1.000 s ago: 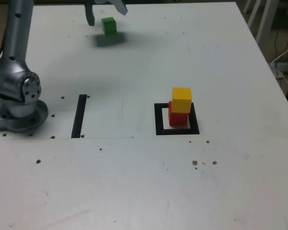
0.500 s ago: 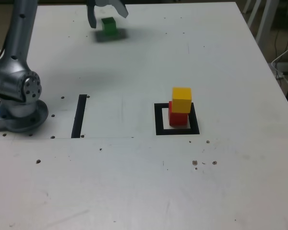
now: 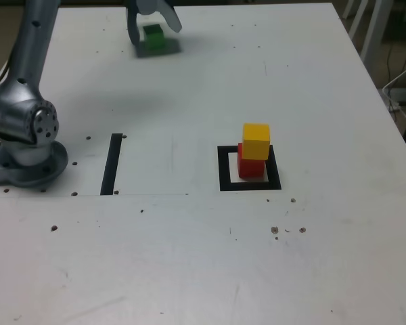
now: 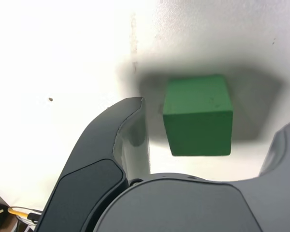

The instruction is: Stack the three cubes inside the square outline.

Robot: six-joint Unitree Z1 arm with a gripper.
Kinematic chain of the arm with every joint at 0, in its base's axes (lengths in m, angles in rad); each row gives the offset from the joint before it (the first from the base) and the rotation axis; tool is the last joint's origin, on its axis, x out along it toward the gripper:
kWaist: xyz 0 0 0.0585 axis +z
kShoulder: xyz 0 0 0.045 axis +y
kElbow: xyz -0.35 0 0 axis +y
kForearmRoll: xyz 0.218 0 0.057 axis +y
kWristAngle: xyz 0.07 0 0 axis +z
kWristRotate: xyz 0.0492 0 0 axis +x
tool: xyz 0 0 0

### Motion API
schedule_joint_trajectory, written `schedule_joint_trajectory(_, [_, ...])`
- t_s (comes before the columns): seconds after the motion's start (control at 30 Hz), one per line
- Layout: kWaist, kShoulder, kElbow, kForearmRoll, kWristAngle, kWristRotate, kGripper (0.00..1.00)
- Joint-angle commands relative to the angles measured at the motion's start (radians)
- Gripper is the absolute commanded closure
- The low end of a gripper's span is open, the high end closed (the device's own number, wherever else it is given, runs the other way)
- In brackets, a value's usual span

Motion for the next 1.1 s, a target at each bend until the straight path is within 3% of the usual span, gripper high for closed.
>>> schedule_joint_trajectory(0.0, [0.002, 0.012, -0.007, 0.005, -0.003, 0.002, 0.26])
schedule_joint_trajectory(0.23, [0.002, 0.019, -0.011, 0.004, -0.008, 0.002, 0.56])
schedule_joint_trajectory(0.37, [0.002, 0.019, -0.010, 0.001, -0.008, 0.002, 0.67])
schedule_joint_trajectory(1.07, [-0.011, 0.000, 0.009, 0.004, -0.008, 0.000, 0.68])
